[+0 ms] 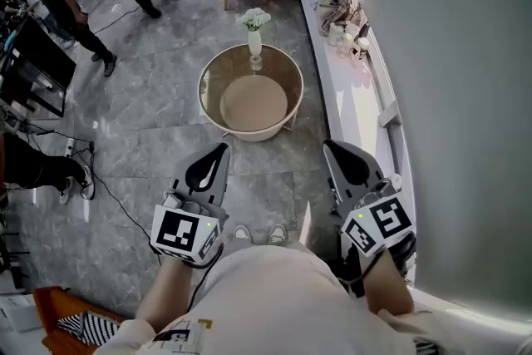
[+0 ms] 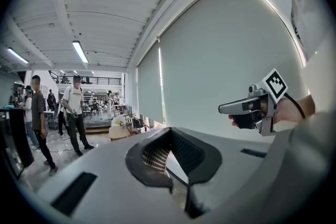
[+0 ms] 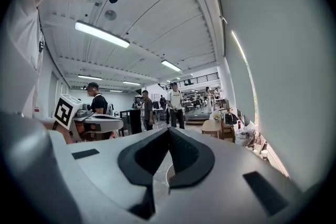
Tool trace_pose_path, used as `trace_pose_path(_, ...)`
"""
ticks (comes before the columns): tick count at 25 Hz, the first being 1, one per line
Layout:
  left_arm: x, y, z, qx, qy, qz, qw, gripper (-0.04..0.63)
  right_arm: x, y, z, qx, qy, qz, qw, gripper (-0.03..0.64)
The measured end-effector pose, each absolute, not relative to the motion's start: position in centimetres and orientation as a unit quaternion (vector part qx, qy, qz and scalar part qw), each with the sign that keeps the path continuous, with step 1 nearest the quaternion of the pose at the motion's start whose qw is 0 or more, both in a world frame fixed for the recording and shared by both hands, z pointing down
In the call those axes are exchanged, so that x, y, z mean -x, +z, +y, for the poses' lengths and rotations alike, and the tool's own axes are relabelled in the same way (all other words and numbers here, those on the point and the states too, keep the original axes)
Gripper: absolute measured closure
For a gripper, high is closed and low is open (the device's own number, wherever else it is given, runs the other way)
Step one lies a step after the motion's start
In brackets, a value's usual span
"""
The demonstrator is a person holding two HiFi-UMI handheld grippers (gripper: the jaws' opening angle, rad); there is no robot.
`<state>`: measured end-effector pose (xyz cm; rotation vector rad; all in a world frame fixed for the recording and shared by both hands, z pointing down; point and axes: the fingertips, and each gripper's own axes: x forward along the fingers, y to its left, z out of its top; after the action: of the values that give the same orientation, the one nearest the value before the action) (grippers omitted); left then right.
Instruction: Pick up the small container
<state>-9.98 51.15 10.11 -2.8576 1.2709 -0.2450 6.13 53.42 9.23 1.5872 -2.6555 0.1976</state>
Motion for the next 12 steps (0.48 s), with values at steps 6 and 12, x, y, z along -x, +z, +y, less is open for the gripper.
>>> trace_pose_path(6, 8.1, 10.7, 51.4, 0.908, -0.077, 0.411, 0.004, 0.589, -8.2, 10.1, 53.6, -0.51, 0.065, -0.857, 0.025, 0.612)
trace_pose_path(12, 7.8, 11.0, 50.5, 0.906, -0.081, 0.416, 0.005, 0.589, -8.9, 11.3, 52.6, -0.506, 0.071, -0.859, 0.032, 0.612)
